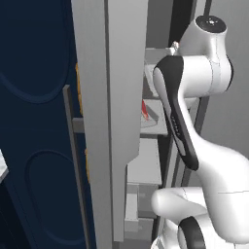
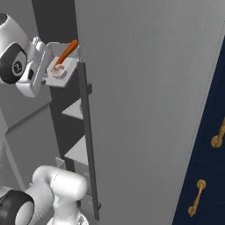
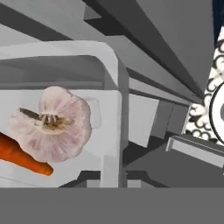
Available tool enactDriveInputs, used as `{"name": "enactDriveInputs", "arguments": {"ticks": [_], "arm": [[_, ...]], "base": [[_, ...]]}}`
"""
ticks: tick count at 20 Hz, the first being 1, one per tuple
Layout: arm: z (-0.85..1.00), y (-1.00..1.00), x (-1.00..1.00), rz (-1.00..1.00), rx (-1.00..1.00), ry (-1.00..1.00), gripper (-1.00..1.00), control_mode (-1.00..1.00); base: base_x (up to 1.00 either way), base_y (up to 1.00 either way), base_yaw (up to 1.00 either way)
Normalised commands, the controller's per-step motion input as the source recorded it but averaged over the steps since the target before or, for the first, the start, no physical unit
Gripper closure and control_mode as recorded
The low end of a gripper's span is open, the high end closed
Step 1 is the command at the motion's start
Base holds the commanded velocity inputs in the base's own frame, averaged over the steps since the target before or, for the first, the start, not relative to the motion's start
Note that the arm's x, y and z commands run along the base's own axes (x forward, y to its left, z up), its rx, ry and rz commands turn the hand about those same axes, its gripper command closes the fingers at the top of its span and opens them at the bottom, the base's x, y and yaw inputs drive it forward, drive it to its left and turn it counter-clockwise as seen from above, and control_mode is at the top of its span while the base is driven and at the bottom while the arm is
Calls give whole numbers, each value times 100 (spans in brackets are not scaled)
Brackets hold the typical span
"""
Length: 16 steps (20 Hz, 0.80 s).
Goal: Take the meat container that has the steak and place it on the second highest rack of the freezer. Then take the vegetable container that has the carrot and garlic and place it on the highest rack of the freezer.
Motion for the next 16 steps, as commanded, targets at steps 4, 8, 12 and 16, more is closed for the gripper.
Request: {"name": "enactDriveInputs", "arguments": {"ticks": [4, 8, 12, 16], "arm": [[0, -25, 70, 0, 0, 0, 100, -100], [0, -6, 78, 0, 0, 0, 100, -100], [0, 0, 76, 0, 0, 0, 100, -100], [0, 0, 70, 0, 0, 0, 100, -100]], "base": [[0, 0, 0], [0, 0, 0], [0, 0, 0], [0, 0, 0]]}}
